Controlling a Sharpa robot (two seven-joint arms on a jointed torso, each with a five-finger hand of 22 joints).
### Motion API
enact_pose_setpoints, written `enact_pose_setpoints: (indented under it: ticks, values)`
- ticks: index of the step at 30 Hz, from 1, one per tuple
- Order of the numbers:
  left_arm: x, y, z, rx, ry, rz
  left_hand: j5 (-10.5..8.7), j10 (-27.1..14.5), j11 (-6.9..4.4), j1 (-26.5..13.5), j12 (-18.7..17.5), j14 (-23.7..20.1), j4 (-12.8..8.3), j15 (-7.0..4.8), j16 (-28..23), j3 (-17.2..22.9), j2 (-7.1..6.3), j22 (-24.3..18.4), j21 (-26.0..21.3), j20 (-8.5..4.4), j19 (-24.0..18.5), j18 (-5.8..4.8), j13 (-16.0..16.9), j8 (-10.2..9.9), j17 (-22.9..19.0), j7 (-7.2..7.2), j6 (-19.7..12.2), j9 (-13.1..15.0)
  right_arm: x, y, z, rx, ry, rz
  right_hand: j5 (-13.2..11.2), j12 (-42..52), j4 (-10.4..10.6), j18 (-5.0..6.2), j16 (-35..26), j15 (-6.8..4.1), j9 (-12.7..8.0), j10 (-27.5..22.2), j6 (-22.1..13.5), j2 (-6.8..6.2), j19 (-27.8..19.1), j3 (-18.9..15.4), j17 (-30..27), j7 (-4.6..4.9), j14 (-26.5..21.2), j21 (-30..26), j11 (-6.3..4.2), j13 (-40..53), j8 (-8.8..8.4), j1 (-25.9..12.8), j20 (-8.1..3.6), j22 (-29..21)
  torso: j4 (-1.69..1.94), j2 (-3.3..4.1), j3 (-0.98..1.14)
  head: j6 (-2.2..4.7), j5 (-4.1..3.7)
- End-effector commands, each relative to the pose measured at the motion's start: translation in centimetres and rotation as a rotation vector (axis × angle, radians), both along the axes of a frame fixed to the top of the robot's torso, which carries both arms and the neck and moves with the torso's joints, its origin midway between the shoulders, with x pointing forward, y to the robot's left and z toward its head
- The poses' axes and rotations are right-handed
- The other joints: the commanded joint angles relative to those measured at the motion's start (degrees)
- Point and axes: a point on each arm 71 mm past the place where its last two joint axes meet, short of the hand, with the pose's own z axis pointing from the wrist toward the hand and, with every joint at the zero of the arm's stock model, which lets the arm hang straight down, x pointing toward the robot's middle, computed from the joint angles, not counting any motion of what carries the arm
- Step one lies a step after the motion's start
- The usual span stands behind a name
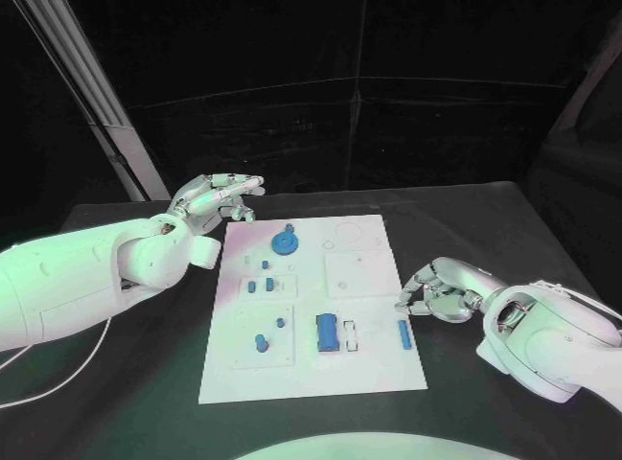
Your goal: Assemble the parts on the task board
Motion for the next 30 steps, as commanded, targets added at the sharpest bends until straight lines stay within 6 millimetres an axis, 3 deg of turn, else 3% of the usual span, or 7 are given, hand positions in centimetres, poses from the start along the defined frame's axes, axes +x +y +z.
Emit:
enact_pose_setpoints:
  ticks: [1, 3, 6, 13, 19, 30]
  values:
    - [0.0, -0.1, 0.1, -0.002, -0.007, -0.002, 0.04, -0.4, 0.00, 0.4, 0.2, -0.3, 0.0, 0.08, 0.2, -0.2, -0.02, -0.1, -0.3, -0.06, 0.4, 0.76, -0.1, 0.2, 0.0, -0.04, -0.2, 0.0, -0.3, 0.0, -0.6, -0.114, 0.075, 0.021, 0.4, -0.5, 0.2, -0.56, -0.3, 0.11, 0.1, -0.5, 0.6, -0.59, 0.0, -0.4, -0.2, 0.03, 2.2, -0.2, -0.15, -0.3, -0.01, 0.0, -0.10, 0.2, 0.00, 0.00, 0.03, -0.26, -0.27]
    - [0.0, 0.0, 0.1, -0.002, -0.007, -0.001, 0.04, -0.4, 0.00, 0.4, 0.2, -0.3, 0.0, 0.08, 0.2, -0.2, -0.02, -0.1, -0.3, -0.06, 0.4, 0.76, -0.1, 0.2, 0.0, -0.04, -0.2, 0.0, -0.4, 0.0, -0.7, -0.160, 0.081, 0.038, -0.2, -1.2, 0.4, -0.54, -0.5, 0.07, 0.2, -0.6, 0.7, -0.91, 0.0, -0.7, -0.4, -0.03, 2.1, -0.3, -0.20, -0.8, 0.05, -0.1, -0.13, 0.1, -0.15, -0.04, 0.13, -0.36, -0.40]
    - [0.0, 0.0, 0.1, -0.002, -0.008, 0.000, 0.04, -0.4, 0.00, 0.4, 0.2, -0.3, 0.0, 0.08, 0.2, -0.2, -0.02, -0.1, -0.3, -0.06, 0.4, 0.76, -0.1, 0.2, 0.0, -0.04, -0.2, 0.0, -0.5, 0.1, -0.8, -0.209, 0.086, 0.059, -2.0, -2.9, 1.1, -0.49, -0.8, 0.05, 0.3, -1.0, 0.8, -1.19, -0.2, -1.3, -0.8, -0.07, 2.1, -0.4, -0.20, -2.1, 0.03, -0.4, -0.18, -0.1, -0.04, -0.10, 0.02, -0.42, -0.93]
    - [0.0, 0.0, 0.1, -0.002, -0.007, -0.001, 0.04, -0.4, -0.02, 0.4, 0.3, -0.3, -0.1, 0.06, 0.2, -0.2, 0.03, -0.1, -0.3, -0.07, 0.4, 0.76, -0.1, 0.3, -0.1, -0.07, -0.2, 0.1, -0.6, 0.7, -0.8, -0.287, 0.078, 0.102, -5.2, -3.6, 2.8, -0.46, -1.1, -0.04, 0.7, -0.8, 1.5, -1.37, -0.2, -2.2, -1.0, -0.30, 2.1, -0.6, -0.32, -2.5, 0.37, -1.6, -0.25, -0.3, 0.05, -0.09, -0.02, -0.61, -1.22]
    - [0.0, 0.0, 0.1, -0.002, -0.006, -0.001, 0.04, -0.3, -0.04, 0.4, 0.3, -0.3, -0.1, 0.05, 0.2, -0.2, 0.05, -0.1, -0.3, -0.07, 0.4, 0.77, -0.1, 0.3, -0.1, -0.08, -0.1, 0.1, -0.5, 1.3, -0.8, -0.303, 0.058, 0.121, -6.1, -3.6, 3.1, -0.46, -1.2, -0.12, 0.9, -0.6, 2.1, -1.36, -0.2, -2.5, -1.0, -0.47, 2.1, -0.6, -0.44, -2.5, 0.62, -2.3, -0.32, -0.3, 0.20, 0.00, 0.08, -0.62, -1.30]
    - [-0.1, 0.0, 0.0, -0.002, -0.003, -0.003, 0.04, -0.3, -0.04, 0.4, 0.3, -0.3, -0.1, 0.05, 0.2, -0.2, 0.05, -0.1, -0.3, -0.07, 0.4, 0.77, -0.1, 0.3, -0.1, -0.08, -0.1, 0.1, -0.3, 2.1, -0.9, -0.336, 0.034, 0.146, -6.3, -3.6, 2.9, -0.46, -1.2, -0.25, 1.1, -0.5, 2.6, -0.95, -0.2, -2.2, -0.9, -0.69, 2.1, -0.7, -0.62, -2.5, 0.89, -1.9, -0.42, -0.3, 0.21, 0.04, -0.01, -0.95, -0.91]
